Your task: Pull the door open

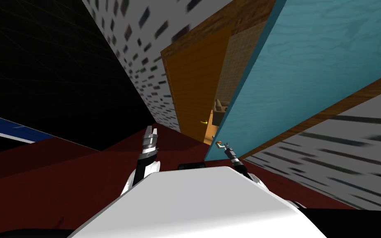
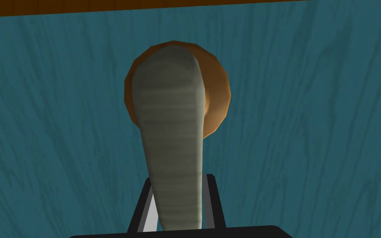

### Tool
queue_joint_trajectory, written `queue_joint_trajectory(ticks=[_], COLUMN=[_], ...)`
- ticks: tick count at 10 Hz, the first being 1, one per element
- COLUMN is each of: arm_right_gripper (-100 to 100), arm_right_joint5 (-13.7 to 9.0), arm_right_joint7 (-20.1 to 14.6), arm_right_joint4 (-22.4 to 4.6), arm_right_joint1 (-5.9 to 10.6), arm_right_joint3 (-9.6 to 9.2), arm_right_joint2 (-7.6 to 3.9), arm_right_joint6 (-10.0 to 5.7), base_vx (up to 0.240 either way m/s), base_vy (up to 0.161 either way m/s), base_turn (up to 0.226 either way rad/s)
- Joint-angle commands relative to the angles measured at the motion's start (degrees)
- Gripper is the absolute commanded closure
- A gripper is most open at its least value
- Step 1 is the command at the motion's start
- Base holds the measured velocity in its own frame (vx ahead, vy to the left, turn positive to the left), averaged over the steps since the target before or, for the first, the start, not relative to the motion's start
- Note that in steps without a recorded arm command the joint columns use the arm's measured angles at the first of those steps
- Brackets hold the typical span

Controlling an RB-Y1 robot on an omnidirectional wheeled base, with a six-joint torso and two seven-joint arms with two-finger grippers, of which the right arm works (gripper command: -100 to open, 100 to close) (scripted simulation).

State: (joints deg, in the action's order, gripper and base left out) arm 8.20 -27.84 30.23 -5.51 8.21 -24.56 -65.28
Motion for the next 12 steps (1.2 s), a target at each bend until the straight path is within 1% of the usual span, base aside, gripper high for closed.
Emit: queue_joint_trajectory(ticks=[1,2,3,4,6,8,9,10,12], arm_right_gripper=[100,100,100,100,100,100,100,100,100], arm_right_joint5=[0.48,0.77,0.92,1.2,1.45,1.94,1.45,1.72,2.0], arm_right_joint7=[-0.25,-0.59,-0.76,-1.09,-1.38,-1.96,-1.8,-1.93,-2.02], arm_right_joint4=[-1.02,-1.24,-1.34,-1.55,-1.73,-2.09,-0.85,-1.22,-1.91], arm_right_joint1=[-0.4,-1.03,-1.34,-1.95,-2.49,-3.56,-3.86,-4.42,-4.78], arm_right_joint3=[-0.44,-0.48,-0.51,-0.55,-0.59,-0.67,-0.13,-0.05,0.07], arm_right_joint2=[0.25,0.03,-0.08,-0.3,-0.49,-0.86,-1.2,-1.22,-1.25], arm_right_joint6=[-1.74,-2.9,-3.47,-4.57,-5.57,-7.52,-6.13,-7.02,-8.25], base_vx=[-0.119,-0.138,-0.145,-0.151,-0.142,-0.159,-0.086,-0.123,-0.21], base_vy=[-0.051,-0.07,-0.072,-0.055,-0.042,-0.051,-0.036,-0.04,-0.061], base_turn=[0.08,0.181,0.162,0.152,0.105,0.159,0.024,0.19,0.212])
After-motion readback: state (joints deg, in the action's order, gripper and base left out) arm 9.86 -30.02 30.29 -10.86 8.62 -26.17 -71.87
